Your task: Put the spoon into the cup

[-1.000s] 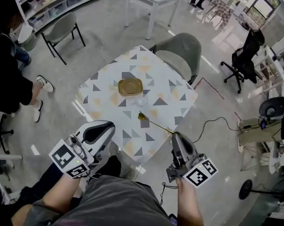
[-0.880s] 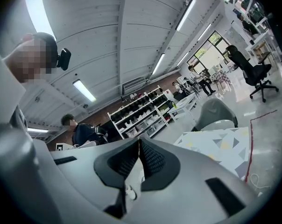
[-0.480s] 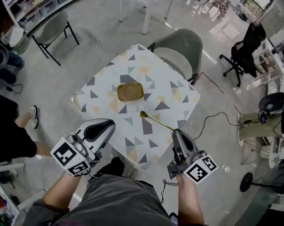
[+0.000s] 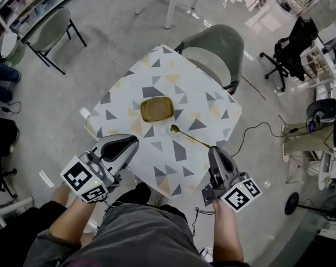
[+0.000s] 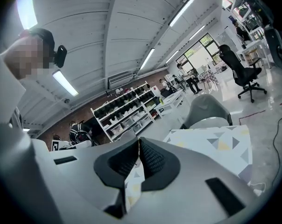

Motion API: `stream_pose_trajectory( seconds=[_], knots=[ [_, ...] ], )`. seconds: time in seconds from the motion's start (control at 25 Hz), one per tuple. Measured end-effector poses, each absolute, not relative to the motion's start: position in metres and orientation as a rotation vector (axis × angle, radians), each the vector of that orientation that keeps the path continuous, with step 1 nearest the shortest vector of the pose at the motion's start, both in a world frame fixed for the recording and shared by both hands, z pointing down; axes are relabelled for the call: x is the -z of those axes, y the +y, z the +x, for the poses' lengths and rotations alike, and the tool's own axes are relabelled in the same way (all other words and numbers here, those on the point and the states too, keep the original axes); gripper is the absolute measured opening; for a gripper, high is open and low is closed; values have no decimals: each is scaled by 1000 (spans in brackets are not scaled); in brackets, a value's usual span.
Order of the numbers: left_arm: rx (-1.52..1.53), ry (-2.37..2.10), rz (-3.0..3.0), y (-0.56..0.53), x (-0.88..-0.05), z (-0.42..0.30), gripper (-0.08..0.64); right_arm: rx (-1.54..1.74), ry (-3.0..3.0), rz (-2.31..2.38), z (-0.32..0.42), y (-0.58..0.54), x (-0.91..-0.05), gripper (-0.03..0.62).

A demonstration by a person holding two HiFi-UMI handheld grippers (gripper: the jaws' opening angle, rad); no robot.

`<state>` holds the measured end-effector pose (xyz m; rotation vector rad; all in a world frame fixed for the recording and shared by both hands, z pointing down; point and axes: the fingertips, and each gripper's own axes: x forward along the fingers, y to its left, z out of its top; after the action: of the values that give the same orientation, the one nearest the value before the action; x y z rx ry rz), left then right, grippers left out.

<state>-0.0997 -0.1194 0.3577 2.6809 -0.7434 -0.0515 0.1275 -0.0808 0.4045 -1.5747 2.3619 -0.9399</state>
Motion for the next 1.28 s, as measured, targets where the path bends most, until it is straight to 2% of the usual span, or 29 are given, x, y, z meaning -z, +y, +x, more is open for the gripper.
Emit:
stream_pose_trajectory(
  seconds=[0.56,1.28],
  knots=[
    [-34,-682,2647,-167,-410,-92,35,1026,2388,-1672,132,-124,-469,21],
    [-135,-837,2488,-169,-492,-63,31,1195,2605,-1605,153,-153,-580,21]
  ],
)
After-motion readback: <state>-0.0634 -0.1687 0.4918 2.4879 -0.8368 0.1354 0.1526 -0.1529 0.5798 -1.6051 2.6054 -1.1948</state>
